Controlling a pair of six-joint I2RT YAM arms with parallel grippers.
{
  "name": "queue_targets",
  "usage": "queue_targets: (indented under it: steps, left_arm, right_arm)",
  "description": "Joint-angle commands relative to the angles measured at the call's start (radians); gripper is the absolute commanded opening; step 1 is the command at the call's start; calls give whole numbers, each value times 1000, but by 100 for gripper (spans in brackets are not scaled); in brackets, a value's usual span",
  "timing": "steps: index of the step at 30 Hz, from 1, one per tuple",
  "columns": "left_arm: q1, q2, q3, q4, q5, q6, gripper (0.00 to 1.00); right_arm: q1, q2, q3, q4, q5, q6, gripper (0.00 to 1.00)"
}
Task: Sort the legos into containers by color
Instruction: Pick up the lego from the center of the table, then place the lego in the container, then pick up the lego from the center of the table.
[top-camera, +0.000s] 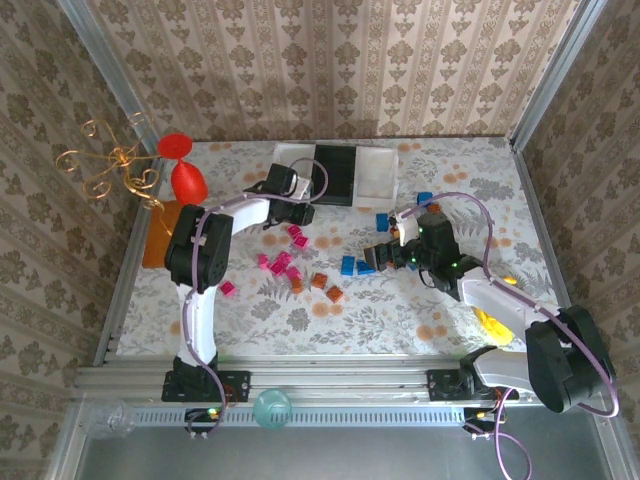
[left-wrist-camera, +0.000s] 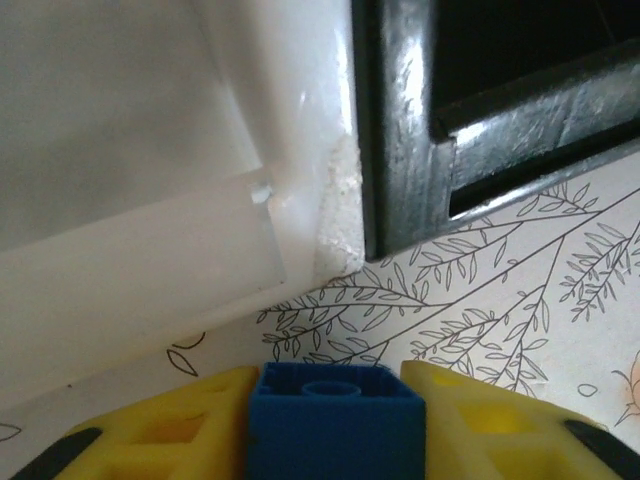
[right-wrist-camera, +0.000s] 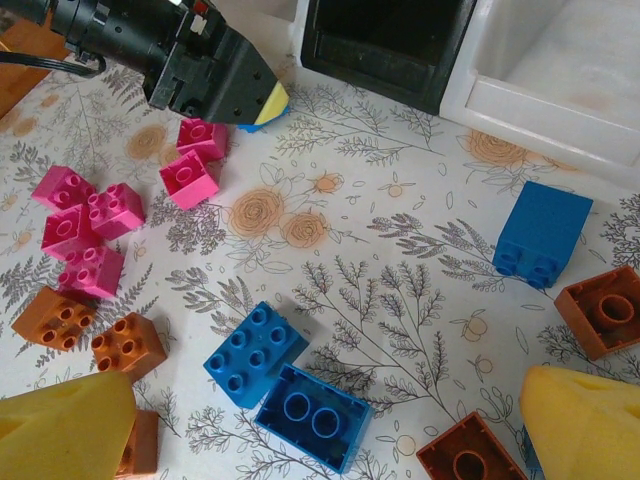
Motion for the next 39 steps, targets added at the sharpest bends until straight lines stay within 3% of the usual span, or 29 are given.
queue_targets:
  steps: [1,7,11,19,24,27,32,39]
  left_arm:
    - [-5,-84,-56,0,-28,-9,36]
    - [6,-269,-179,188,-119,-76,32]
    - [30,-246,-132,211,-169,-116,31]
    - [64,19,216,92,-220,-141,32]
    - [68,160,469,-31,-262,-120,41]
    - [70,163,546,-87,-263,-119,49]
    - [53,-17,365,-22,-205,-135,63]
    - [39,-411,-235,297,-60,-328,69]
  right_arm:
    - [7,6,31,15,16,-9,100]
    - [9,10,31,27,40,18,100]
    - [19,10,35,30,75,36,100]
    - [21,0,42,-20,279,150,100]
    - [21,-53,22,-61,343,206,100]
    - [21,-55,28,-99,421,248,100]
    - [21,65,124,-154,424,279,96]
    - [21,402,419,-313,390,239,77]
